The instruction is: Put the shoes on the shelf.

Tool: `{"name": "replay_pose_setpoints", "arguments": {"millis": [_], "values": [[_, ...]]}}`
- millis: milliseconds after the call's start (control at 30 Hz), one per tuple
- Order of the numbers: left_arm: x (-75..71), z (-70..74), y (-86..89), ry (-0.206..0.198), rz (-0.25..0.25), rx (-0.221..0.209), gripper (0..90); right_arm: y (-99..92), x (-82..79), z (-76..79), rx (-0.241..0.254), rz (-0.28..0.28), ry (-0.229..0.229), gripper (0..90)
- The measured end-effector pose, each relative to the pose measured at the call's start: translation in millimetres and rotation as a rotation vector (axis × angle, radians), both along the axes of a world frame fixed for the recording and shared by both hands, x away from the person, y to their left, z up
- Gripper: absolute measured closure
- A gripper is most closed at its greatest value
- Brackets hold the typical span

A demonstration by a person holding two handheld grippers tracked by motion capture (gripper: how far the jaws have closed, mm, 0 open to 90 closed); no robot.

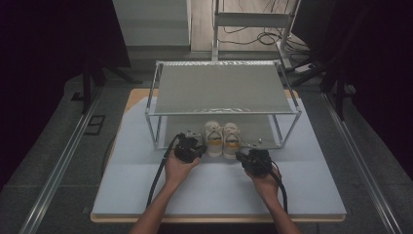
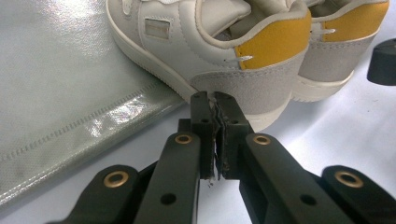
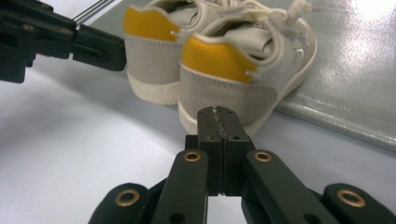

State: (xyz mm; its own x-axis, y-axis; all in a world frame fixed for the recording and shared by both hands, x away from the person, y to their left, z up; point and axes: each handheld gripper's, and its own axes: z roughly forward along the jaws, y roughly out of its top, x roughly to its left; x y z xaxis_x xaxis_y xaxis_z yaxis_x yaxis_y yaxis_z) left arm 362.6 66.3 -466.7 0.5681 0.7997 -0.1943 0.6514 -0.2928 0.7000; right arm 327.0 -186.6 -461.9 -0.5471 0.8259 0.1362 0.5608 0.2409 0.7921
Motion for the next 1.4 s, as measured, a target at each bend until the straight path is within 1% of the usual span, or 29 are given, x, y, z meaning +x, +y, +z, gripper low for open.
{"name": "replay_pose_setpoints", "arguments": {"millis": [167,200,300,433,500,567,633,667,733,867,933,1033,1133,1400], "values": [[-0.9,0.8,-0.3,0.000,-0.001,-0.002,86.5,1.7,4.0,-0.1,-0.005,-0.001,-0.002,89.2],[-0.6,0.8,-0.2,-0.006,-0.009,0.002,86.6,1.8,4.1,0.2,-0.007,-0.001,-0.002,89.3],[-0.8,0.6,-1.5,-0.005,-0.009,-0.001,86.6,1.5,5.8,0.4,-0.020,-0.014,-0.015,89.3],[-3.2,2.2,-3.0,-0.004,-0.024,0.002,86.3,0.9,10.2,0.6,-0.013,-0.025,-0.016,89.3],[-6.2,4.2,-4.7,-0.005,-0.036,-0.013,85.9,0.4,12.0,0.0,-0.005,-0.023,-0.014,89.3],[-9.1,5.9,-8.1,-0.002,-0.053,-0.040,85.5,1.0,11.4,-0.4,-0.007,-0.023,-0.016,89.4],[-11.0,7.4,-12.8,-0.019,-0.050,-0.010,85.1,1.3,11.0,-0.9,-0.008,-0.023,-0.013,89.4],[-10.7,7.9,-13.3,-0.019,-0.049,-0.006,85.3,1.3,10.8,-0.9,-0.010,-0.023,-0.013,89.4],[-9.4,8.3,-12.6,-0.015,-0.050,-0.011,85.7,0.9,10.9,-1.4,-0.010,-0.023,-0.013,89.4],[-7.6,8.4,-12.3,-0.020,-0.040,0.001,85.9,2.0,11.7,-1.8,-0.008,-0.017,-0.011,89.4],[-5.8,8.7,-11.5,-0.019,-0.039,0.003,85.9,3.5,12.2,-2.0,-0.013,-0.017,-0.015,89.4],[-3.2,8.6,-10.9,-0.018,-0.033,0.002,85.9,4.7,13.5,-2.4,-0.007,-0.014,-0.013,89.4],[-1.6,9.1,-11.4,-0.020,-0.031,0.008,85.9,5.6,14.9,-2.0,-0.009,-0.017,-0.015,89.4],[0.5,7.5,-14.3,-0.018,-0.036,0.001,85.8,4.5,19.4,-0.7,-0.025,-0.033,-0.029,89.4]]}}
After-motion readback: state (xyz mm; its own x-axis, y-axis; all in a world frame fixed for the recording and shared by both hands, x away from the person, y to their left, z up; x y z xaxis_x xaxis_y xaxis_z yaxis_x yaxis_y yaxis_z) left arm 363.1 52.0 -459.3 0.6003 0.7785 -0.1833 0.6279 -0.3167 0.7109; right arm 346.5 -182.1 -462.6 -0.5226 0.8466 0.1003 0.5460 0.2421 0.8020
